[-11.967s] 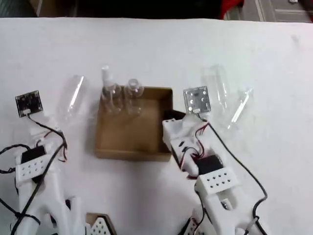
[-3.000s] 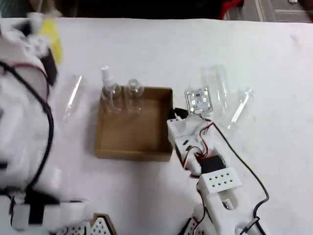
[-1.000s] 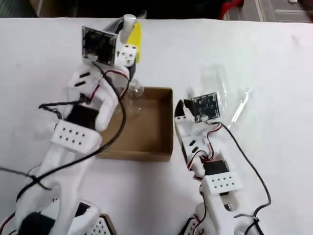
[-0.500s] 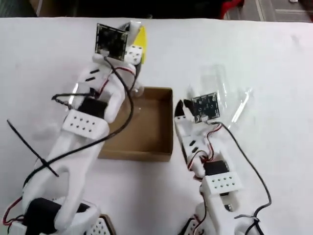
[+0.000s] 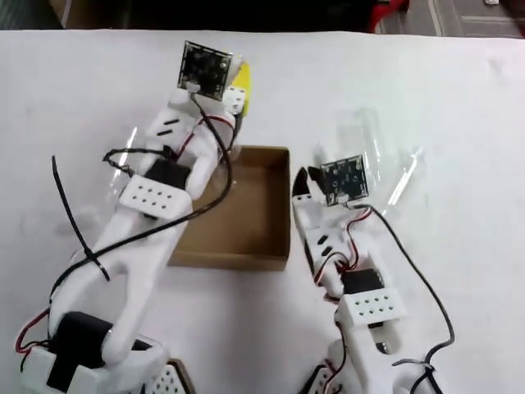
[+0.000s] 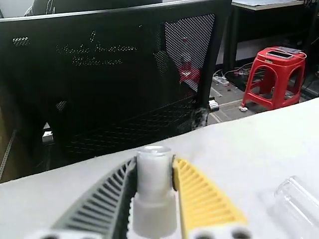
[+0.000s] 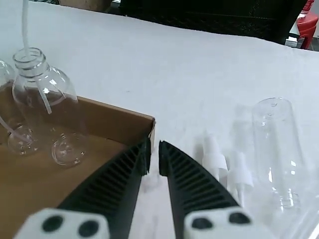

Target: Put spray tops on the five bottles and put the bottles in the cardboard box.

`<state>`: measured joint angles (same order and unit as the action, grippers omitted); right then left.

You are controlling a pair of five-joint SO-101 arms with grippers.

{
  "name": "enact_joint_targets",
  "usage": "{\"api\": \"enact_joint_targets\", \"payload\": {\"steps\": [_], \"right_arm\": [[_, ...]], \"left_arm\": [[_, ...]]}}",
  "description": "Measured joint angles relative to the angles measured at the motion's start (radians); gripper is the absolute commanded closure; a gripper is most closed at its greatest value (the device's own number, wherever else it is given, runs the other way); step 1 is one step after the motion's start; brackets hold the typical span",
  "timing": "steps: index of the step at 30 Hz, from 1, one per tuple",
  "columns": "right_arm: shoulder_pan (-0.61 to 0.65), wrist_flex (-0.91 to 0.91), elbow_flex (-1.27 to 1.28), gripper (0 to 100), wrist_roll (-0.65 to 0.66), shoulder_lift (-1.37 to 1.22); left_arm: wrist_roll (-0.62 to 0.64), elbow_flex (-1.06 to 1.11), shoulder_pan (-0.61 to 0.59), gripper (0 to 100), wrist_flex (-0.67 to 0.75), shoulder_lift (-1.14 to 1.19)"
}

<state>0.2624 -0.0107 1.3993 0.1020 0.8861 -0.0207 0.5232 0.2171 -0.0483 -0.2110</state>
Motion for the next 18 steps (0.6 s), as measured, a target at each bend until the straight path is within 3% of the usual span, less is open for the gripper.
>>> {"api": "enact_joint_targets", "payload": {"steps": [18], "right_arm": [[0.000, 0.000, 0.000, 97.7, 0.000, 0.000]], "left_arm": [[0.000, 0.132, 0.023, 98, 0.002, -0.040]]}}
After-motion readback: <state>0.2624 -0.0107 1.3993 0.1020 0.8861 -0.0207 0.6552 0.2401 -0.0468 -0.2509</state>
